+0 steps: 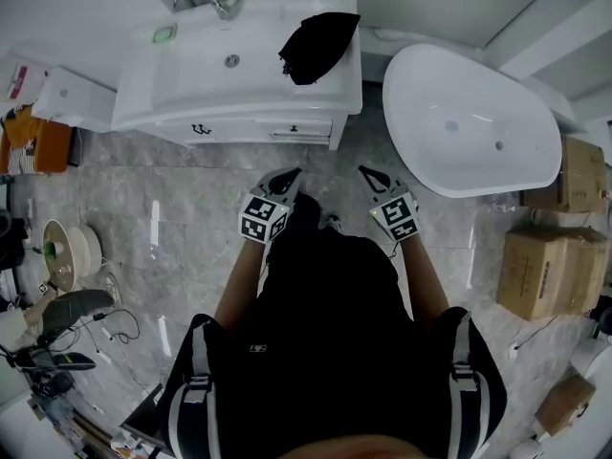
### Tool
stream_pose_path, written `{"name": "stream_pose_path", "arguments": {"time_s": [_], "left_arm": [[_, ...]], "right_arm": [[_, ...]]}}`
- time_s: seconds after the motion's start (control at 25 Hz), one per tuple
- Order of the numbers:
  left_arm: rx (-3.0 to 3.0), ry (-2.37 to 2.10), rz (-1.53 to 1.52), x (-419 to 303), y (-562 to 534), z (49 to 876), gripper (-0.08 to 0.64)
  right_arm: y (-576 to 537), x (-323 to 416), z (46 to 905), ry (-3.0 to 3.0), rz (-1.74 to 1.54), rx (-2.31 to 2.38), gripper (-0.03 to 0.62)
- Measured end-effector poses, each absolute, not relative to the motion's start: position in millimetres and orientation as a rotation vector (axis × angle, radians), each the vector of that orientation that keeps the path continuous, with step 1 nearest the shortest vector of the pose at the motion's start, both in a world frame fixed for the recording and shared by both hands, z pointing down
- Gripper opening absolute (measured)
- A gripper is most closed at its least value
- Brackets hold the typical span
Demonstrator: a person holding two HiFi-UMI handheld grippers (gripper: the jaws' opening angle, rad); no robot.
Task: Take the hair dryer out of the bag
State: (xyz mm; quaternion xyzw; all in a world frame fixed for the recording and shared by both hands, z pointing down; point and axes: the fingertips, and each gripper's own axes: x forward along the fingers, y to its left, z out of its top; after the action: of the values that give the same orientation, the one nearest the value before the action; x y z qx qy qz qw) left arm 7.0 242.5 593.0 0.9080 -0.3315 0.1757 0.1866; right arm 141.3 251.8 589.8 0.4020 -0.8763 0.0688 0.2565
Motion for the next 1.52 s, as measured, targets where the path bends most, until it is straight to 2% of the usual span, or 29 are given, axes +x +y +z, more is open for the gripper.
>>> {"name": "stream_pose_path", "arguments": {"time_s": [1.16, 1.52], "left_arm": [[2.537, -0.97, 0.491, -5.4, 217.5, 597.5, 0.017], [2.509, -0.937, 0.503, -14.0, 169.1, 608.4, 0.017]], "right_arm": [[234.3, 139.6, 597.6, -2.358, 0.201, 1.092, 0.06], [191.3, 127.0, 607.5, -2.336, 0.239, 1.077, 0.06]]}}
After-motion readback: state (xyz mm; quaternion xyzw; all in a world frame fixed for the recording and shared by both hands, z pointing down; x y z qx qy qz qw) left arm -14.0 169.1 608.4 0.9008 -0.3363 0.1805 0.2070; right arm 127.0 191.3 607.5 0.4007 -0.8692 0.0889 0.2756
